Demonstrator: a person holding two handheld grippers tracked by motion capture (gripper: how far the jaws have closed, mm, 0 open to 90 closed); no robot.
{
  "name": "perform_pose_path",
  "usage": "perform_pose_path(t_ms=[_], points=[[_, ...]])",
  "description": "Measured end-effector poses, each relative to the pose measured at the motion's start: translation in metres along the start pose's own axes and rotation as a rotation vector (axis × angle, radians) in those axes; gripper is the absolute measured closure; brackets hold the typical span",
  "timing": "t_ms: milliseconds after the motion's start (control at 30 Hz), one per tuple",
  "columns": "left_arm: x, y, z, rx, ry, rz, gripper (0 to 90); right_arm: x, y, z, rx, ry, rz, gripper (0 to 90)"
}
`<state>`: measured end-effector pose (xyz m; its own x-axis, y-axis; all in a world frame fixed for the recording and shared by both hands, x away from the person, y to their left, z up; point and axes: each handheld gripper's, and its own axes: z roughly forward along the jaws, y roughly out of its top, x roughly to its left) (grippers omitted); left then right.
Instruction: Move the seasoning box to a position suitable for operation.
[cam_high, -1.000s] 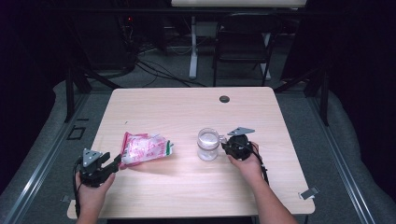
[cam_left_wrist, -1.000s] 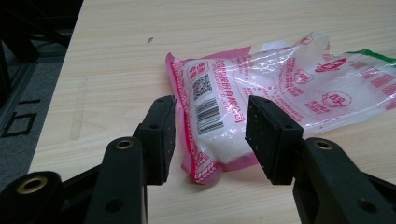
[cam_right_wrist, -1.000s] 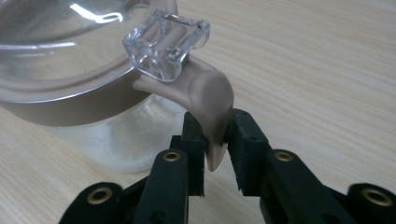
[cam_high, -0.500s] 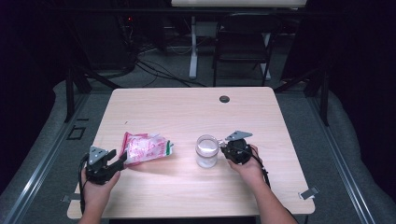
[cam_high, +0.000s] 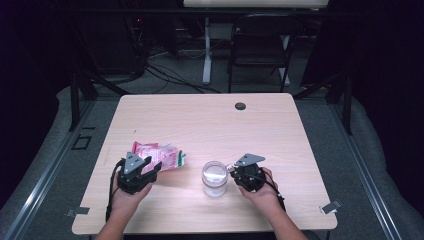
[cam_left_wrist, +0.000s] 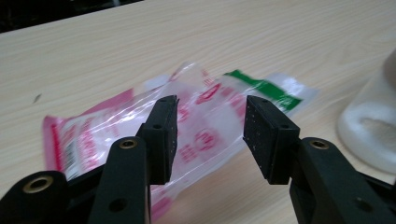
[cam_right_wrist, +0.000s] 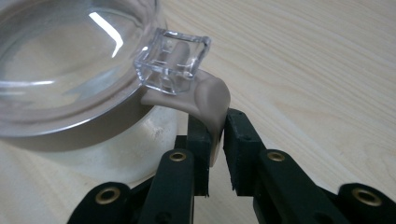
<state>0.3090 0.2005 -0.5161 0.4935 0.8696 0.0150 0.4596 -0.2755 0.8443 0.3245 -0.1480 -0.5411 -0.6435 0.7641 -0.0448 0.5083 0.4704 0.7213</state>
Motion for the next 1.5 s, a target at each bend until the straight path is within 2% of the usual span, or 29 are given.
perform_pose_path(t_ms=[100,167,267,367,400,433,467,567,600,633,667,733,833,933,1033,1067,1133,1233,1333,1400,1500], points=[[-0.012,0.008,0.003,0.011,-0.058,0.022,59.7,0.006,-0.001,-0.006,-0.008,0.009,-0.007,76.4],[-0.018,0.012,0.005,0.016,-0.092,0.037,62.9,0.008,-0.003,-0.012,-0.014,0.031,0.013,72.1],[-0.027,0.018,0.007,0.025,-0.17,0.045,66.6,0.009,-0.004,-0.023,-0.023,0.047,0.03,68.1],[-0.034,0.02,0.01,0.031,-0.233,0.064,67.7,0.009,-0.002,-0.037,-0.045,0.037,0.04,62.2],[-0.037,0.021,0.011,0.035,-0.25,0.065,67.8,0.009,-0.001,-0.041,-0.06,0.026,0.044,59.4],[-0.039,0.022,0.012,0.035,-0.254,0.081,67.4,0.009,0.0,-0.045,-0.068,0.028,0.056,58.5],[-0.041,0.022,0.013,0.039,-0.256,0.081,66.0,0.009,0.001,-0.049,-0.07,0.029,0.071,57.2],[-0.046,0.024,0.016,0.076,-0.278,0.087,60.2,0.008,0.004,-0.057,-0.096,0.009,0.085,63.0],[-0.048,0.024,0.016,0.077,-0.283,0.092,60.4,0.006,0.005,-0.058,-0.108,0.017,0.089,65.2],[-0.049,0.025,0.016,0.076,-0.303,0.103,64.2,0.003,0.005,-0.059,-0.116,0.041,0.107,66.4],[-0.05,0.027,0.015,0.055,-0.326,0.1,67.3,0.001,0.006,-0.06,-0.12,0.059,0.121,67.3],[-0.051,0.031,0.012,0.036,-0.316,0.108,69.0,-0.001,0.007,-0.062,-0.136,0.043,0.154,70.6],[-0.05,0.041,0.008,0.035,-0.318,0.098,70.5,-0.006,0.012,-0.064,-0.122,0.059,0.193,72.2],[-0.048,0.054,0.005,0.048,-0.33,0.074,73.3,-0.008,0.024,-0.067,-0.119,0.085,0.19,73.3],[-0.049,0.063,0.005,0.031,-0.354,0.08,74.3,-0.008,0.036,-0.068,-0.123,0.092,0.197,73.8],[-0.049,0.065,0.006,0.041,-0.357,0.081,75.9,-0.007,0.041,-0.067,-0.122,0.097,0.21,75.0],[-0.05,0.064,0.008,0.047,-0.374,0.072,77.3,-0.006,0.048,-0.068,-0.114,0.099,0.23,80.2],[-0.054,0.057,0.012,0.067,-0.404,0.102,81.2,-0.005,0.05,-0.066,-0.109,0.12,0.249,81.9],[-0.058,0.048,0.015,0.103,-0.404,0.132,81.8,-0.003,0.046,-0.061,-0.093,0.114,0.239,83.4],[-0.057,0.043,0.016,0.114,-0.419,0.115,81.6,-0.004,0.044,-0.058,-0.072,0.112,0.232,80.2],[-0.055,0.036,0.018,0.117,-0.426,0.097,81.4,-0.008,0.039,-0.057,-0.074,0.14,0.265,79.0]])
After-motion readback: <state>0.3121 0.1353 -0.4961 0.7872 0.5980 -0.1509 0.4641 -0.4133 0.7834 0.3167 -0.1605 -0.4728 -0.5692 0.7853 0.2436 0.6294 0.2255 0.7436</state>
